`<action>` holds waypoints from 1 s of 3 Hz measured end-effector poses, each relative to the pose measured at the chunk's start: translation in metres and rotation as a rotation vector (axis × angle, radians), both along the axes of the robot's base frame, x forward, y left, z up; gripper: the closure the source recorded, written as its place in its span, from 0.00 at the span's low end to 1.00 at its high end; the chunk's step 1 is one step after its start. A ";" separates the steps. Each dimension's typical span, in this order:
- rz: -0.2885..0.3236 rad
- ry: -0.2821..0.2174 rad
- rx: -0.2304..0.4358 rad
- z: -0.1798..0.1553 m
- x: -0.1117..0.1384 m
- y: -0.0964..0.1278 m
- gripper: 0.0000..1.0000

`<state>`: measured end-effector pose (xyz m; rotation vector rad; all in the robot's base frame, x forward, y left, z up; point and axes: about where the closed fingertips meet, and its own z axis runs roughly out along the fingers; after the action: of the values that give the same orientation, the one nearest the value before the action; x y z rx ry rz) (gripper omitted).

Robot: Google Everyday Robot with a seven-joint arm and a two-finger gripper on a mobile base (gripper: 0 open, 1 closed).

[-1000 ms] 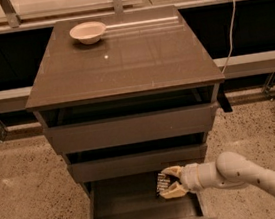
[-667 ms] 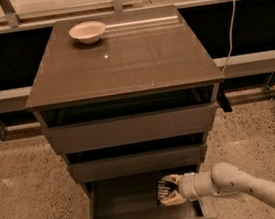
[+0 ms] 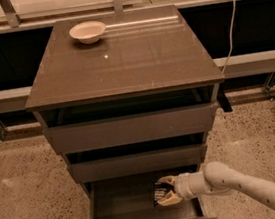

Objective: Place rxbar chocolate into bottom drawer

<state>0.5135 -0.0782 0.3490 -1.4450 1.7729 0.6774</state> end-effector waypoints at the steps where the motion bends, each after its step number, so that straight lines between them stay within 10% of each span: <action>1: 0.037 0.025 -0.001 -0.060 0.015 0.017 1.00; 3: 0.120 0.046 0.006 -0.153 0.021 0.042 1.00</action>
Offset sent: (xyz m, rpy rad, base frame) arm 0.0255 0.0442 -0.1780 -0.0042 0.0586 0.1436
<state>0.5342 -0.0362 0.1962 -1.5524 1.7278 0.7823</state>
